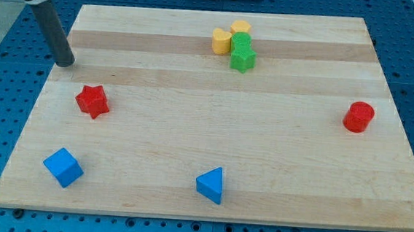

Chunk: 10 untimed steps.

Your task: Slide the red star a bit right

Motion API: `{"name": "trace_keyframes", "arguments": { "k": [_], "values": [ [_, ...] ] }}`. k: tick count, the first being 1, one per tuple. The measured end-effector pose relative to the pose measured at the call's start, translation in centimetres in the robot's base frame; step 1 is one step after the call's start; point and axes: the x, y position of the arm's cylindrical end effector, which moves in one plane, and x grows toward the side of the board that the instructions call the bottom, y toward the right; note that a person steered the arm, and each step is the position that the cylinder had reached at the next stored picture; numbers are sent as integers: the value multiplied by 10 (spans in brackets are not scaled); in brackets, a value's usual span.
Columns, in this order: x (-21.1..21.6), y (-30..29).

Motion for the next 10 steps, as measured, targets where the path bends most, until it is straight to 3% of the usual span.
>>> {"name": "trace_keyframes", "arguments": {
  "k": [1, 5, 6, 8, 10],
  "values": [
    [33, 13],
    [66, 41],
    [66, 42],
    [62, 126],
    [56, 117]
  ]
}}
